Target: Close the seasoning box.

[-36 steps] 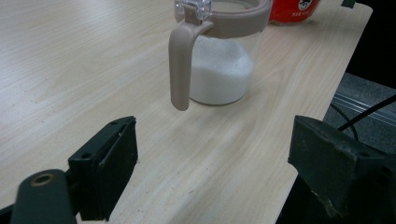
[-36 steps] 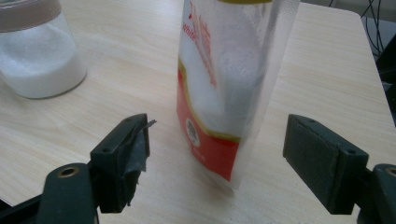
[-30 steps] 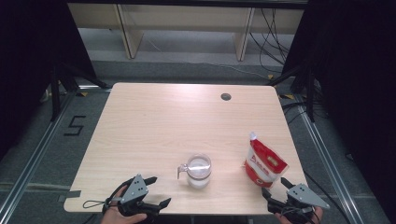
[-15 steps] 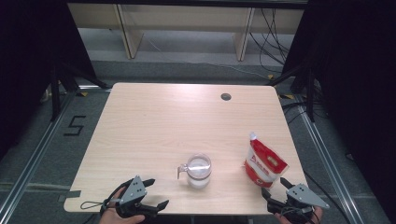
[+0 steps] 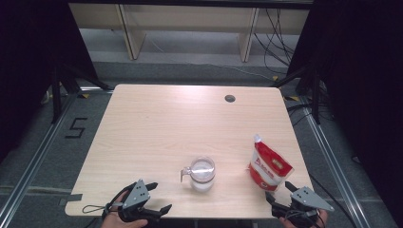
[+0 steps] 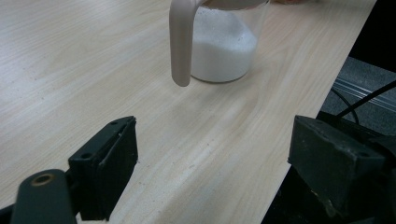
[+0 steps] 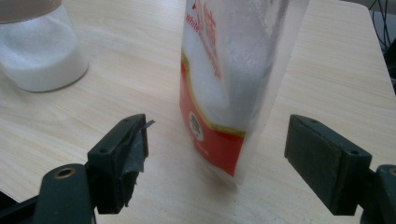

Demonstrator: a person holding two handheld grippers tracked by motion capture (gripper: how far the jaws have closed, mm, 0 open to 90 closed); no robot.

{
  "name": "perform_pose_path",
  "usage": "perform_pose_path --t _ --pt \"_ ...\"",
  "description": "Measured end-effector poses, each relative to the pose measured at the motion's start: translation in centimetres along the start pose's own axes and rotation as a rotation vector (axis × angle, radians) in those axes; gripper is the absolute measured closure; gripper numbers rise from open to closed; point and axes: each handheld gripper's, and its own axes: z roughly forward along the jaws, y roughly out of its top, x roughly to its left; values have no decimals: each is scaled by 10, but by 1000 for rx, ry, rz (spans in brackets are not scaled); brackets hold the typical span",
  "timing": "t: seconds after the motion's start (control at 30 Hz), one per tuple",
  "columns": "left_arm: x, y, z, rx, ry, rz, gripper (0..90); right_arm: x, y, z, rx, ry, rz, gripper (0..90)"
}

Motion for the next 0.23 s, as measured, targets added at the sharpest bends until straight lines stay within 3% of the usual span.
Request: perform_pose_path --t 0.23 --pt "0 0 0 11 5 2 153 0 0 0 -2 0 0 224"
